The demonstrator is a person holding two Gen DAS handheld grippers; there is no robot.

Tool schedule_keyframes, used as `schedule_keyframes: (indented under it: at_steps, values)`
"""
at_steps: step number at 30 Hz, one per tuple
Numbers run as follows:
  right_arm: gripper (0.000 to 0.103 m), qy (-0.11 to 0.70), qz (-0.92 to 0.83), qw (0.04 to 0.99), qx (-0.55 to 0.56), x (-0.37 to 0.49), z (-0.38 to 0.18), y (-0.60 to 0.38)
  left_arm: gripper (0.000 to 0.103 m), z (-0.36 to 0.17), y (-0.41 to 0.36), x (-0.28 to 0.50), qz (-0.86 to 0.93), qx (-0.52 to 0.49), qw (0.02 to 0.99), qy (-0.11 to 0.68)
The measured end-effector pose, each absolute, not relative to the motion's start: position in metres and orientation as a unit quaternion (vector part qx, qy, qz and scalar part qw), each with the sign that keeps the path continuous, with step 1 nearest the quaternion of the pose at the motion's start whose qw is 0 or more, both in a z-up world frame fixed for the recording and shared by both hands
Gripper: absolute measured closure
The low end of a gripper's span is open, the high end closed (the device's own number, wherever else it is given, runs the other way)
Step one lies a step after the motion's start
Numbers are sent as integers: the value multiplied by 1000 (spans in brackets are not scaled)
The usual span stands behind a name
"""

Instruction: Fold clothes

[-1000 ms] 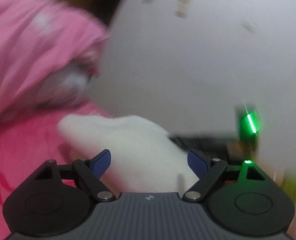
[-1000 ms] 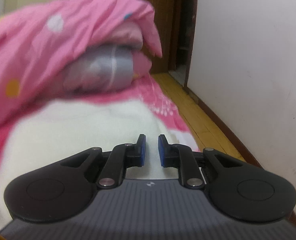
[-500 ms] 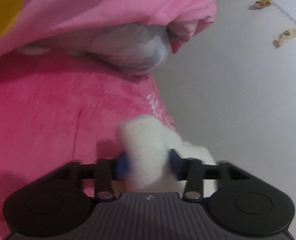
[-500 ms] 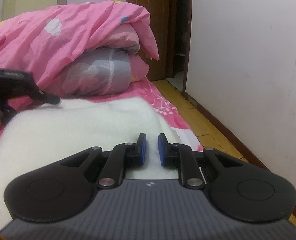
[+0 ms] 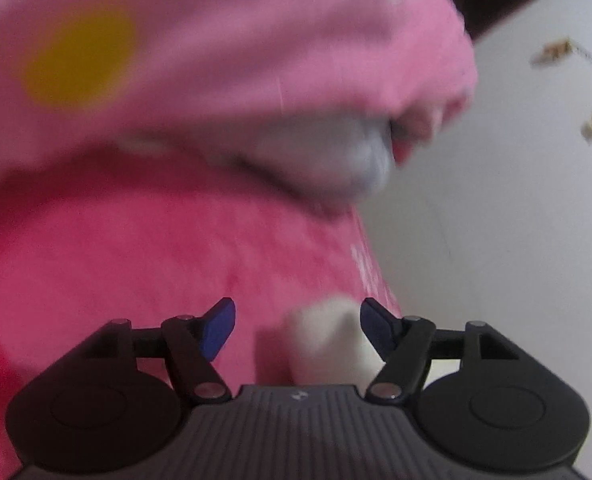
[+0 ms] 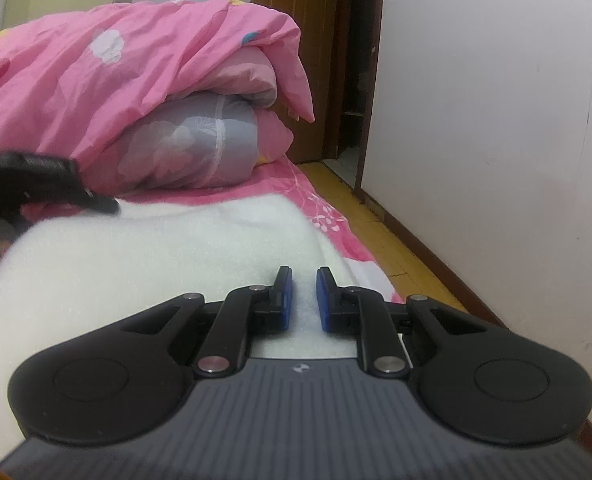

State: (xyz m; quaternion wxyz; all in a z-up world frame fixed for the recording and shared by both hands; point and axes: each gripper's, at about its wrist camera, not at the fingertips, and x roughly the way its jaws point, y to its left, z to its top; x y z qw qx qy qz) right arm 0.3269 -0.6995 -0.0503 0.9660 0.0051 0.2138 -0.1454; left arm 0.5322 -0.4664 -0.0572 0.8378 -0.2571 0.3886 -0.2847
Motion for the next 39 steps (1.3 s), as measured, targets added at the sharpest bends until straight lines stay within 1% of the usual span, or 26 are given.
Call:
schedule_keyframes:
  at_steps: [2,6,9,11,14,15,16,17,19,20,21,24,27,29,31,32,33,34,36,37,39]
  values:
    - [89,217,-142,966,11,327,-49,-702,37,-44,-473,505,-318,-202,846,378]
    - [89,223,-118,967,48,316,-30,-716,37,-19,-485,451,-380,-90,851,351]
    - [89,187,-110,973,82,277,-5,-729,37,1,-495,411,-422,-5,845,328]
    - [89,181,-102,974,87,246,7,-733,37,14,-501,384,-448,52,837,310]
    - [89,211,-91,970,80,225,0,-729,38,33,-510,343,-483,137,818,281]
    - [89,222,-88,968,77,220,-4,-728,38,22,-519,332,-482,162,815,278]
    - [89,236,-92,964,77,222,-11,-728,32,10,-528,321,-479,186,812,275]
    - [90,251,-99,960,77,227,-21,-727,28,9,-531,313,-473,200,816,266]
    - [90,281,-112,950,78,237,-39,-727,29,8,-536,298,-460,225,822,248]
    - [90,283,-119,948,82,236,-38,-725,34,8,-539,291,-453,238,825,239]
    - [90,278,-122,949,90,229,-31,-723,35,7,-541,283,-446,251,828,230]
    - [89,261,-132,952,88,194,-8,-709,34,35,-518,271,-437,240,829,255]
    - [89,252,-131,955,88,152,9,-690,28,69,-477,240,-448,212,831,253]
    - [89,244,-120,957,104,121,18,-676,18,92,-449,218,-455,193,832,251]
    - [85,232,-102,960,121,92,25,-658,13,114,-422,197,-462,174,833,249]
    - [80,222,-92,962,130,78,29,-646,10,125,-408,186,-466,165,834,248]
    - [74,215,-85,964,134,66,32,-634,9,137,-394,175,-469,155,834,247]
    - [70,210,-79,965,137,55,34,-622,8,148,-380,165,-472,146,834,245]
    - [50,200,-69,967,141,34,39,-597,4,165,-355,141,-477,127,835,242]
    - [46,196,-67,968,140,23,41,-584,2,170,-343,128,-478,119,836,240]
    - [31,191,-63,970,141,2,43,-561,0,169,-319,104,-475,98,843,234]
